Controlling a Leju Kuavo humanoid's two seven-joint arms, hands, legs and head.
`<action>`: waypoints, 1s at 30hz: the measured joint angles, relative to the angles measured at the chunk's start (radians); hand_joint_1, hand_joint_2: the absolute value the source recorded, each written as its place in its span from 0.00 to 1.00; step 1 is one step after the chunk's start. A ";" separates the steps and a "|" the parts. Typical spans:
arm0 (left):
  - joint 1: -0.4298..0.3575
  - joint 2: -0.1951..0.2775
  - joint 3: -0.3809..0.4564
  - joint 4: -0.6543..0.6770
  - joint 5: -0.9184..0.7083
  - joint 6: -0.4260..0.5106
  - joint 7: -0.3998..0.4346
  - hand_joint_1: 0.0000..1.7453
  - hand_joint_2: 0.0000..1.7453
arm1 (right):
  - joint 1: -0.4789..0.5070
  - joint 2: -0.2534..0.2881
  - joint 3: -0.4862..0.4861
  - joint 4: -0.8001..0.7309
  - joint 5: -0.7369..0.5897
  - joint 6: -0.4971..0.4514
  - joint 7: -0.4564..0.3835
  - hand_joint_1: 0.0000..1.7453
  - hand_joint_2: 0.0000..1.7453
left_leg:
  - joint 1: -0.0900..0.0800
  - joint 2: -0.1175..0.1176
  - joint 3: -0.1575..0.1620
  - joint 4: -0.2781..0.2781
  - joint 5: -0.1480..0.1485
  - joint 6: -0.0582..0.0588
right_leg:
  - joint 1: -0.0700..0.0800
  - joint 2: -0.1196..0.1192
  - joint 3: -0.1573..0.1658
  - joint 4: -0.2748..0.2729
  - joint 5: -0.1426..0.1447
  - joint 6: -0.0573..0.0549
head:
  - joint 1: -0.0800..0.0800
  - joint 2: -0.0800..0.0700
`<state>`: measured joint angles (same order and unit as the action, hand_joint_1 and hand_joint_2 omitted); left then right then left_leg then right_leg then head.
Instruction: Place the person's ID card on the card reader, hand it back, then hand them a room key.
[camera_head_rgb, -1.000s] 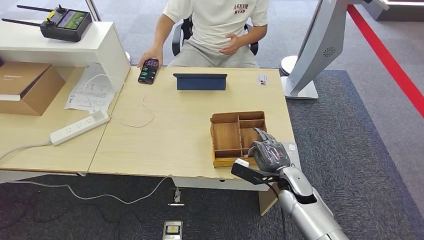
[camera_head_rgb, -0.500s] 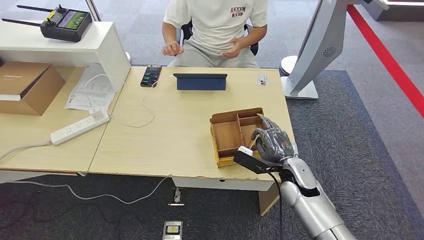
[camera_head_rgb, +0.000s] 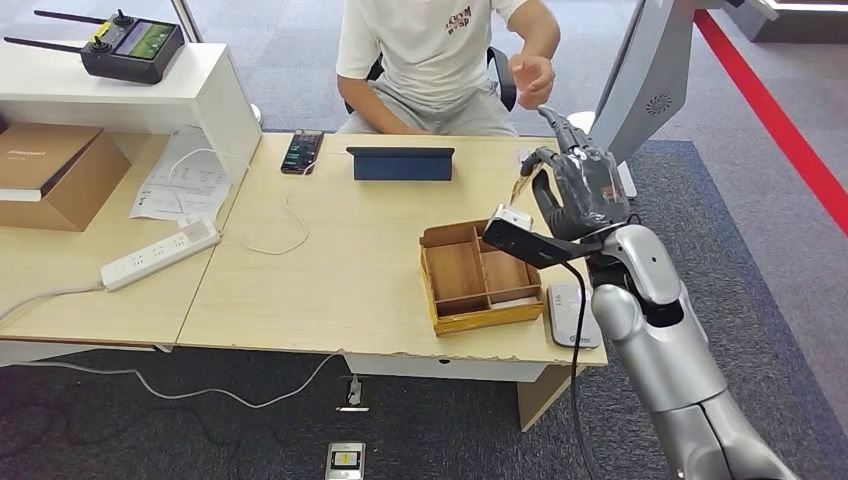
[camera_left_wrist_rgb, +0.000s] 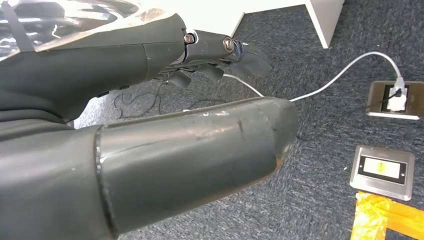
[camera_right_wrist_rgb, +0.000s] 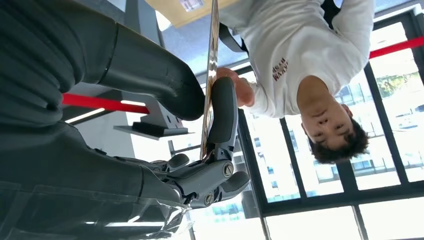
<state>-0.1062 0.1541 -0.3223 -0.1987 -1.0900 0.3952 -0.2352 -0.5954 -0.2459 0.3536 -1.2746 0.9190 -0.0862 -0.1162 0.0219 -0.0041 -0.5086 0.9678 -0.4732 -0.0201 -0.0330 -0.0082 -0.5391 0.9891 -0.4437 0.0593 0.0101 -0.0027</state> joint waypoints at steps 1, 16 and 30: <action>0.000 0.000 0.000 0.000 -0.002 0.000 -0.002 0.00 0.00 | -0.015 0.002 0.000 0.002 -0.004 0.000 -0.010 1.00 1.00 | 0.000 0.000 0.000 0.000 0.000 0.000 | 0.000 0.000 0.000 0.000 0.000 0.000 | 0.000 0.000; -0.019 -0.004 -0.003 -0.001 -0.043 -0.017 -0.030 0.00 0.00 | -0.403 0.165 0.057 0.522 0.054 -0.072 -0.111 1.00 1.00 | 0.001 0.000 -0.002 0.000 0.001 -0.002 | 0.001 0.000 -0.001 0.001 0.001 -0.001 | 0.000 0.000; -0.021 -0.004 -0.005 -0.001 -0.037 -0.018 -0.018 0.00 0.00 | -0.499 0.240 0.121 0.804 0.122 -0.056 -0.038 1.00 1.00 | 0.001 -0.001 -0.002 0.000 0.001 -0.002 | 0.001 0.000 -0.002 0.001 0.001 -0.001 | 0.000 0.000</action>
<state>-0.1268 0.1503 -0.3269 -0.1995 -1.1270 0.3773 -0.2527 -1.0945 -0.0054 0.4742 -0.4705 1.0410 -0.1427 -0.1540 0.0228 -0.0047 -0.5103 0.9678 -0.4717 -0.0219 -0.0322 -0.0082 -0.5407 0.9902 -0.4430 0.0585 0.0101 -0.0027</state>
